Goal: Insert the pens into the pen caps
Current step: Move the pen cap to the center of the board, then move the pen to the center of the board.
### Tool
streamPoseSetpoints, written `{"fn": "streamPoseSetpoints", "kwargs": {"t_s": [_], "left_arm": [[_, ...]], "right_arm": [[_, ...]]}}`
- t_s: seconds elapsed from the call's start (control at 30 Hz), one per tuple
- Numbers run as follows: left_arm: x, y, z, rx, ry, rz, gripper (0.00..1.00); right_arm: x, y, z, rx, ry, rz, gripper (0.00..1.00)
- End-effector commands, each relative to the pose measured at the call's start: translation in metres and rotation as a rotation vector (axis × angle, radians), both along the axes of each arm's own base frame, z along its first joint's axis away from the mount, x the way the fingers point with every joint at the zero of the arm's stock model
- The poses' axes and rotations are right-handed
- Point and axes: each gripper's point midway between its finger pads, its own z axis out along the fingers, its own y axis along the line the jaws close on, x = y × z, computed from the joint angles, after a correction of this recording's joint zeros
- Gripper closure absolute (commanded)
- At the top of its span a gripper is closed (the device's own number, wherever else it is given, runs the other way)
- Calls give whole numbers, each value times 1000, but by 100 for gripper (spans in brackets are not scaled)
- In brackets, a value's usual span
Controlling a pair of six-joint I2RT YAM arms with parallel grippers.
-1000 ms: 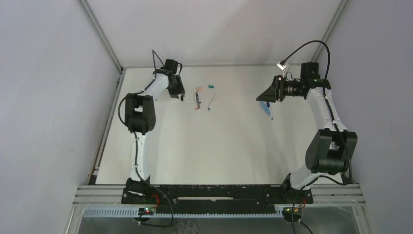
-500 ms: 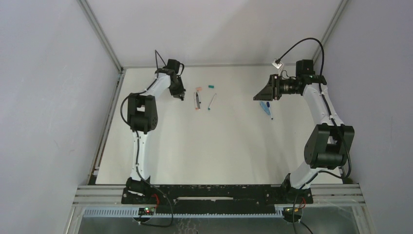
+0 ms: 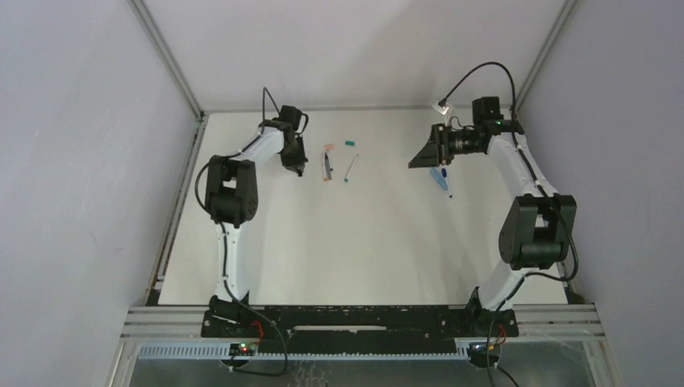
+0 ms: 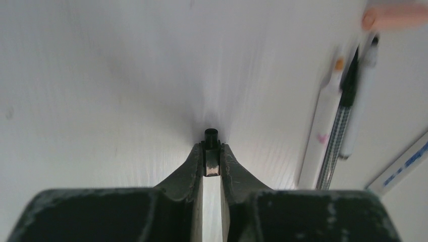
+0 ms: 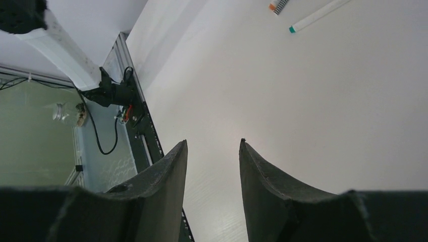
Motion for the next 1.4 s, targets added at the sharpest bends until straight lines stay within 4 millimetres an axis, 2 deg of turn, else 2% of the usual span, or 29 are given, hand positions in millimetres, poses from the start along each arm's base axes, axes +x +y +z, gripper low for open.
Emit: {"fn": "streamPoseSetpoints", "kwargs": {"t_s": [0.0,0.2,0.3,0.43,0.57,0.67,0.77,0.87,1.1,1.2,1.27,1.33,1.37], "left_arm": [[-30,-5,25,0,-16,-75,94],[-78,-10,18,-17,4,-99,93],[-101,-12,15,-19,18,-105,92],[-128,-15,11,-5,44,-124,91],[-146,-19,9,-5,61,-133,89],[-155,-24,7,-5,70,-140,80],[-156,-26,10,-1,55,-138,69],[-151,-27,21,-10,6,-127,63],[-130,-38,78,-88,-176,-132,59],[-111,-53,108,-168,-302,-148,58],[-99,-70,125,-256,-359,-162,58],[-85,-90,138,-352,-395,-174,58],[-78,-100,133,-392,-383,-163,58]], "right_arm": [[28,25,-8,-73,-27,-8,51],[71,70,-26,-179,-12,-43,53],[81,87,-35,-185,28,-41,53],[84,103,-48,-199,54,-32,54],[77,113,-50,-192,72,-13,54],[71,110,-50,-187,74,-12,54],[62,104,-47,-172,81,-7,54],[52,96,-41,-156,79,-7,54],[33,74,-19,-123,14,-8,53],[30,66,-11,-114,-17,-10,53],[29,60,-9,-107,-26,-18,53],[31,54,-8,-101,-32,-31,53],[31,51,-8,-99,-28,-36,53]]}}
